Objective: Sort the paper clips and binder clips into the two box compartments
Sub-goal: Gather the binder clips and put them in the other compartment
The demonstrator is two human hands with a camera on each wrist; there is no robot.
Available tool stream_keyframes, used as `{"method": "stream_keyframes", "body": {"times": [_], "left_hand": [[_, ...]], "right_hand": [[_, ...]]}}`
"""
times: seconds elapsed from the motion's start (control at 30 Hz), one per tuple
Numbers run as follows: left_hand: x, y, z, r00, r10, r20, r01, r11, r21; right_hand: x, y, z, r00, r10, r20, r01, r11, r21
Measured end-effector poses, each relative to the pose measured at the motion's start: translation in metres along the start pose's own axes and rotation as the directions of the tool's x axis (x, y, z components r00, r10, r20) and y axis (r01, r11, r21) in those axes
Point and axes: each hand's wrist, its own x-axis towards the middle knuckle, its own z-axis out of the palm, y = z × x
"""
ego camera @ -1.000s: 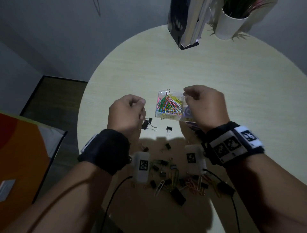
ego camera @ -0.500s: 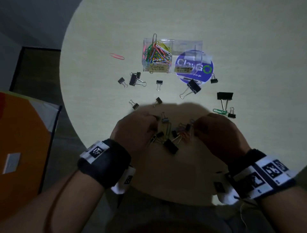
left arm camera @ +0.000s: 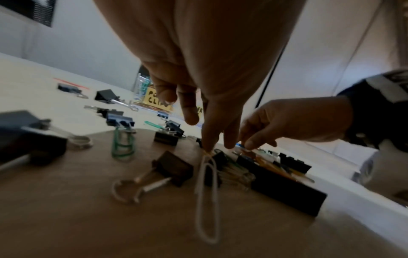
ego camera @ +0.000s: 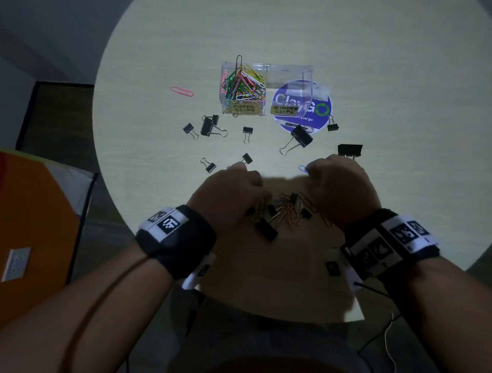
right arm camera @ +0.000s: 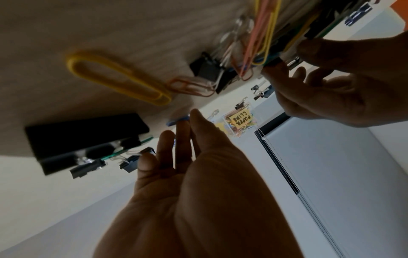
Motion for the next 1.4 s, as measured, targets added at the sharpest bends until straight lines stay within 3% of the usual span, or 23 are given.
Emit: {"method": "stream_keyframes", "body": {"times": [0.1,0.37,0.5,0.6,0.67,0.73,0.8,0.87,0.93,1.0,1.13,1.23,1.4], "left_hand": [[0.008,-0.004,0.000,0.996,0.037,0.083,-0.046,0.993,0.109],[0.010,-0.010,0.000,0.990,0.041,0.138,-0.079,0.956,0.284],[-0.002,-0.018,0.009,0.992,0.066,0.105,-0.085,0.979,0.187],[-0.008,-0.023,-0.001,0.992,-0.105,0.069,0.109,0.992,-0.058],[-0.012,-0.031,-0.011,0.947,-0.318,0.053,0.318,0.899,-0.300],[-0.016,-0.046,-0.020,0.851,-0.518,-0.081,0.438,0.787,-0.436],[-0.017,-0.069,-0.031,0.734,-0.635,-0.242,0.511,0.751,-0.418],[-0.009,-0.095,-0.044,0.630,-0.708,-0.319,0.585,0.702,-0.406],[0.005,-0.124,-0.054,0.583,-0.733,-0.352,0.638,0.681,-0.360],[0.021,-0.152,-0.059,0.615,-0.707,-0.349,0.660,0.704,-0.263],[0.047,-0.193,-0.062,0.776,-0.591,-0.220,0.598,0.800,-0.043],[0.059,-0.205,-0.066,0.806,-0.557,-0.199,0.557,0.828,-0.061],[0.061,-0.211,-0.066,0.885,-0.450,-0.118,0.457,0.888,0.041]], "right_hand": [[0.001,0.002,0.003,0.999,0.047,0.011,-0.047,0.998,0.033],[0.003,0.008,-0.003,0.994,-0.022,0.104,0.011,0.995,0.103],[-0.008,0.004,-0.015,0.990,0.000,0.140,-0.024,0.986,0.167],[-0.023,0.004,-0.016,0.981,-0.006,0.194,-0.021,0.991,0.134],[-0.029,0.002,-0.014,0.971,-0.024,0.236,0.005,0.997,0.082],[-0.029,0.001,-0.012,0.970,-0.005,0.244,-0.011,0.998,0.065],[-0.028,-0.002,-0.013,0.969,0.007,0.245,-0.012,1.000,0.022],[-0.025,-0.005,-0.015,0.958,0.037,0.283,-0.041,0.999,0.008],[-0.024,-0.007,-0.018,0.945,0.056,0.321,-0.063,0.998,0.010],[-0.025,-0.009,-0.022,0.942,0.055,0.332,-0.057,0.998,-0.003],[-0.025,-0.010,-0.026,0.957,0.100,0.271,-0.126,0.989,0.081],[-0.022,-0.009,-0.027,0.946,0.036,0.322,-0.051,0.998,0.038],[-0.020,-0.012,-0.028,0.925,0.037,0.377,-0.072,0.994,0.078]]}}
